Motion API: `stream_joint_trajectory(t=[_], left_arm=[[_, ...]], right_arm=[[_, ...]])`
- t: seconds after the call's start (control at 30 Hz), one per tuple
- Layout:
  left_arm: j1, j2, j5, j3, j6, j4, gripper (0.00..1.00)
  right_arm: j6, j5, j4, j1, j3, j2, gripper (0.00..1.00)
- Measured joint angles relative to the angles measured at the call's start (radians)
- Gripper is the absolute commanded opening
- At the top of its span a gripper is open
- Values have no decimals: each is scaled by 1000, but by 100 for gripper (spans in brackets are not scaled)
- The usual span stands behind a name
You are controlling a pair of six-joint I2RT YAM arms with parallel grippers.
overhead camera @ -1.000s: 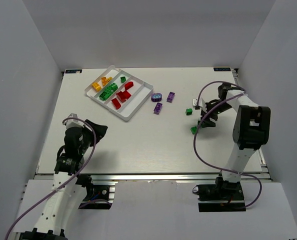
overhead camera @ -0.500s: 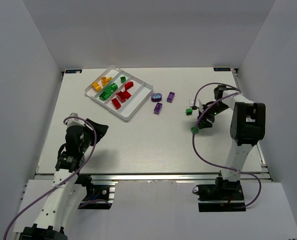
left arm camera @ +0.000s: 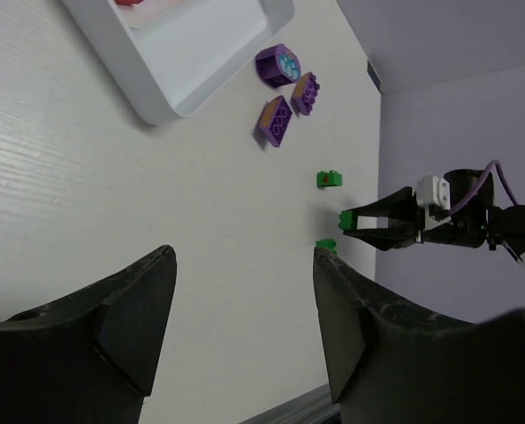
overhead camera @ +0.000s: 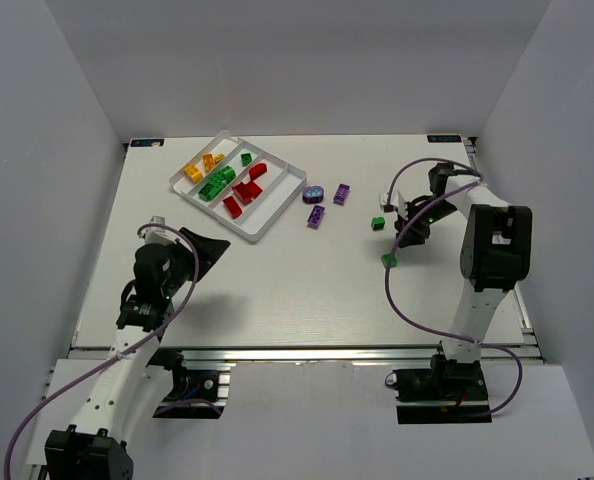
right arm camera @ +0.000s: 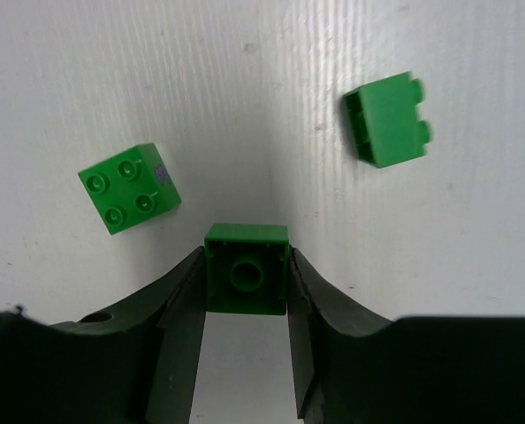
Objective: Sort the legos into containers by color
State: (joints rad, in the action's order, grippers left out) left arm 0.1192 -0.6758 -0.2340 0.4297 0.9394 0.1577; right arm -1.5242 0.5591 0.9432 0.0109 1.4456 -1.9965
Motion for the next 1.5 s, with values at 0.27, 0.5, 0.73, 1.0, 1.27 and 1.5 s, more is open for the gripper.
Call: stream_joint_trajectory(t=[0.27, 0.5, 0.73, 1.0, 1.27, 1.5], left_arm=[[0, -64, -159, -71, 117, -296, 74], [14, -114, -275, -92, 224, -518, 79], [51, -128, -325, -97, 309, -688, 80], [125, -144, -324, -97, 332, -755, 81], [192, -176, -322, -97, 352, -849, 83], [237, -246, -308, -96, 351, -858, 83]], right_arm=[[113, 177, 25, -64, 99, 131, 7], [297, 339, -82, -323, 58, 325, 7], [611, 428, -337, -502, 18, 395, 6], [826, 443, -547, -608, -23, 415, 7], [924, 459, -664, -612, -72, 455, 7], [949, 462, -716, -644, -86, 476, 7]])
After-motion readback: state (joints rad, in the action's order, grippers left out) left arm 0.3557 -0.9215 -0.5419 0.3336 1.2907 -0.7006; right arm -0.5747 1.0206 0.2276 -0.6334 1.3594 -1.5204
